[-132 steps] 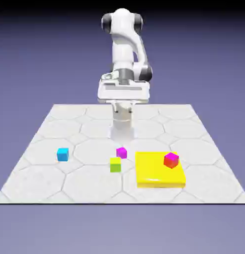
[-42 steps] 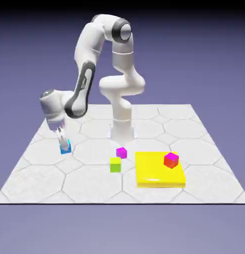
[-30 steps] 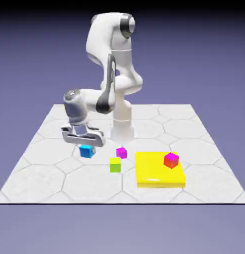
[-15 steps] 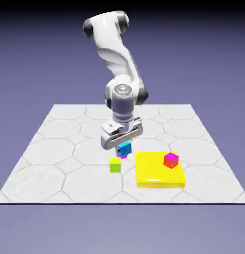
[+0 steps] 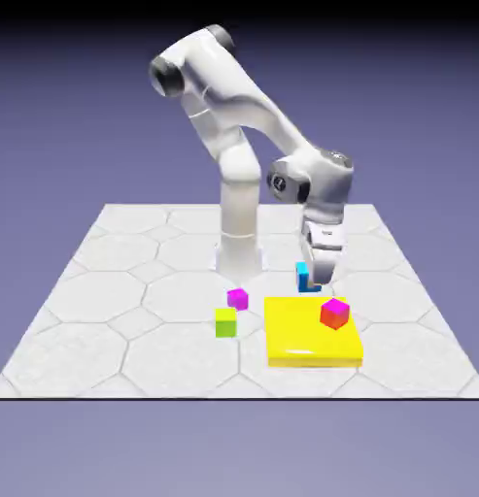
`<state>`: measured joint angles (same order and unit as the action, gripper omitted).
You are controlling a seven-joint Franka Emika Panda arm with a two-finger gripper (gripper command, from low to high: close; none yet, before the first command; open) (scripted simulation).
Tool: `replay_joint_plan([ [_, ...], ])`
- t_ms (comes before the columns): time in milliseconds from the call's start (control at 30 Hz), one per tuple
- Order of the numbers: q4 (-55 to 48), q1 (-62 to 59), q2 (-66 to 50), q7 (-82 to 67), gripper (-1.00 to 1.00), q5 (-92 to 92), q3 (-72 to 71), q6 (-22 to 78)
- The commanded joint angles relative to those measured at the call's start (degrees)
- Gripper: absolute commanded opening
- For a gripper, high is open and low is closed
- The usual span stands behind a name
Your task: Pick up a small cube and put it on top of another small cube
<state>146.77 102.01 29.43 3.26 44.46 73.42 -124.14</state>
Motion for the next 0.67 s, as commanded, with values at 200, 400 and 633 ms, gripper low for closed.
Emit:
replay_joint_plan([
  [200, -0.5, 11.0, 4.2, -5.7, -1.00, 7.6, 2.2, 2.4],
  [400, -0.2, 19.7, 4.6, -1.8, -1.00, 14.6, 14.7, -2.3],
  [633, -0.1, 22.8, 4.7, -0.4, 1.00, 17.0, 19.0, -3.9],
])
